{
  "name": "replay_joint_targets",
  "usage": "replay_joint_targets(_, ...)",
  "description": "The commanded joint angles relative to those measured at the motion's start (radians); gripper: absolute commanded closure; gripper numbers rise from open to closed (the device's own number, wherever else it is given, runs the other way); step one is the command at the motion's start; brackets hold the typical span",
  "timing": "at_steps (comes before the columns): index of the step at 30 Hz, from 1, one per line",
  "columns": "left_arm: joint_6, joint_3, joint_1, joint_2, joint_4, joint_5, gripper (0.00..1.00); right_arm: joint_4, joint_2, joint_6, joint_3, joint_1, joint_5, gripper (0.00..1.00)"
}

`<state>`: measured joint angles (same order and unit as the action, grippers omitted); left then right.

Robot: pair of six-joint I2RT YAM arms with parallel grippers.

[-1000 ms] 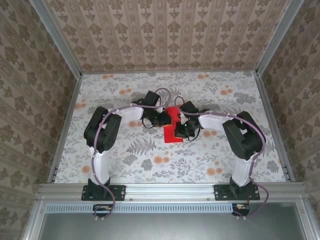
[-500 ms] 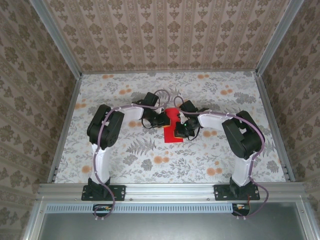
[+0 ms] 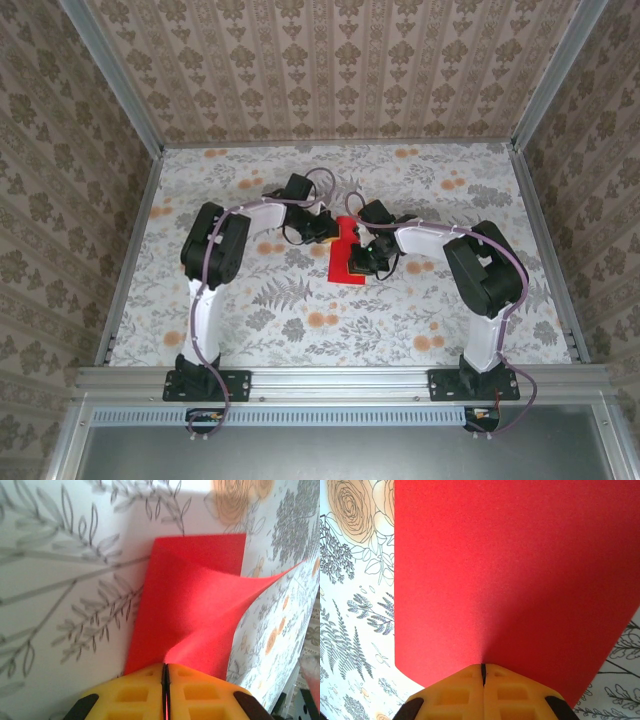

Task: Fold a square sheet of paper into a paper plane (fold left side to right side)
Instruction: First fold the square sheet of paper in half at the center of the table.

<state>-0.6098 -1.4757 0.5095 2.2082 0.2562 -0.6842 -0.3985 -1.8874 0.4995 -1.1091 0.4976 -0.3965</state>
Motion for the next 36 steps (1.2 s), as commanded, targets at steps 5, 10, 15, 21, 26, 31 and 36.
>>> replay_joint_targets(5, 0.015, -0.116, -0.042, 0.082, 0.009, 0.133, 0.88, -0.133, -0.057, -0.024, 0.029, -0.001, 0.088, 1.0)
replay_joint_targets(10, 0.024, -0.189, -0.042, 0.117, 0.048, 0.15, 0.88, -0.134, -0.056, -0.031, 0.03, 0.0, 0.088, 1.0)
replay_joint_targets(15, 0.028, -0.235, -0.042, 0.15, 0.078, 0.17, 0.87, -0.133, -0.054, -0.037, 0.028, -0.002, 0.09, 1.0)
replay_joint_targets(21, 0.047, -0.27, -0.042, 0.171, 0.115, 0.2, 0.87, -0.173, -0.046, -0.05, 0.028, -0.002, 0.089, 1.0)
replay_joint_targets(26, 0.051, -0.294, -0.047, 0.164, 0.125, 0.199, 0.85, -0.178, -0.035, -0.061, 0.033, -0.001, 0.087, 1.0)
replay_joint_targets(31, 0.067, -0.303, -0.089, 0.1, 0.121, 0.18, 0.82, -0.069, -0.009, -0.044, 0.045, -0.002, 0.026, 0.97)
replay_joint_targets(36, 0.094, -0.174, -0.1, -0.051, 0.105, 0.183, 0.81, 0.114, 0.091, 0.004, 0.063, -0.012, -0.023, 0.76)
